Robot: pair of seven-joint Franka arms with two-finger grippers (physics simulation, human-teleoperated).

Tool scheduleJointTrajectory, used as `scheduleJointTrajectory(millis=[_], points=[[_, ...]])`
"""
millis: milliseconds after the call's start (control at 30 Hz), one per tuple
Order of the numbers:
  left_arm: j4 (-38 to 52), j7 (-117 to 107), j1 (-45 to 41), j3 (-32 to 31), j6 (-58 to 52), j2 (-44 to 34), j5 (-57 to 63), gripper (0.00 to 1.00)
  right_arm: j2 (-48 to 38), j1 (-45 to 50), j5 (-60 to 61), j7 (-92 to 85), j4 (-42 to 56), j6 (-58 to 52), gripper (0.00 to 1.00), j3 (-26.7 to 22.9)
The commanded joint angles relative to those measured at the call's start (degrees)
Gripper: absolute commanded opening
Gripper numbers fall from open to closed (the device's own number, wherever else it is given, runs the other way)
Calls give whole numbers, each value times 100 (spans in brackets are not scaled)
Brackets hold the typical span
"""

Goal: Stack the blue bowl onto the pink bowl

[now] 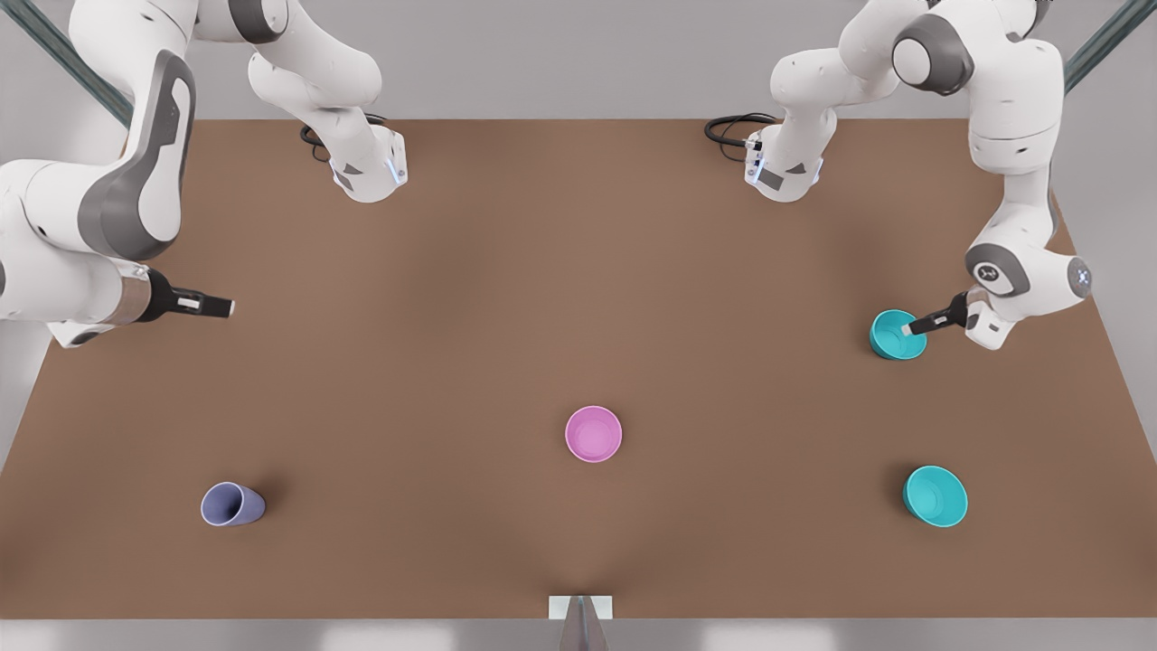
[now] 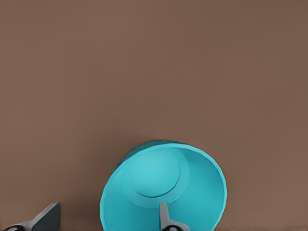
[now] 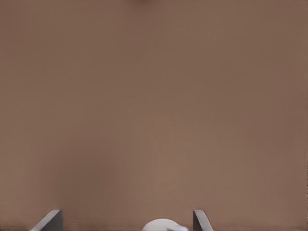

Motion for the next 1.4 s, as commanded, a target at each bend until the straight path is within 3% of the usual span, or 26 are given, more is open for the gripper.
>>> scheduleJointTrajectory(millis=[0,167,233,267,300,400,533,567,733,800,833,900,967,1033,1100,1200,1367], points=[[-3,2307,1,1,331,89,-35,100,17,-16,-26,-859,10,-118,100,2],[-3,2290,1,1,357,282,-62,100,70,-8,-34,-841,10,-109,100,2],[6,2281,1,1,366,318,-62,83,105,-8,-34,-841,1,-109,100,19],[6,2281,1,1,348,326,-62,68,105,-8,-34,-832,10,-109,100,19],[6,2272,1,-7,339,326,-70,60,114,-8,-34,-832,10,-109,100,19],[6,2272,-8,-16,304,362,-193,56,122,-8,-34,-824,1,-109,100,19],[15,2281,-8,-16,226,353,-193,33,140,-8,-34,-824,1,-118,100,19],[59,2272,-8,-16,76,335,-193,22,149,-8,-34,-824,1,-118,100,19],[305,1877,-43,-43,-266,151,-141,21,175,-8,-34,-859,-7,-109,100,19],[806,1262,-228,-43,-961,98,-123,21,193,-8,-34,-868,-7,-118,100,19],[884,1017,-420,-43,-979,89,-123,21,193,-8,-26,-867,-16,-118,100,19],[990,-679,-1633,-43,-979,142,-167,21,184,-8,-34,-876,-16,-109,100,19],[1877,-2833,-2987,-60,-1470,537,-158,21,166,-8,-52,-876,-34,-30,100,19],[3255,-4483,-3716,-165,-2174,1309,-167,21,158,-8,-52,-876,-34,-21,100,19],[4619,-6428,-3779,-1044,-2280,2084,-237,21,184,-8,-52,-885,-34,-21,100,10],[6051,-7860,-3744,-1545,-2508,3006,-440,21,193,-8,-52,-885,-43,-12,100,19],[6862,-8758,-3541,-1941,-2455,3376,-448,21,219,-8,-52,-885,-51,-12,100,10]])
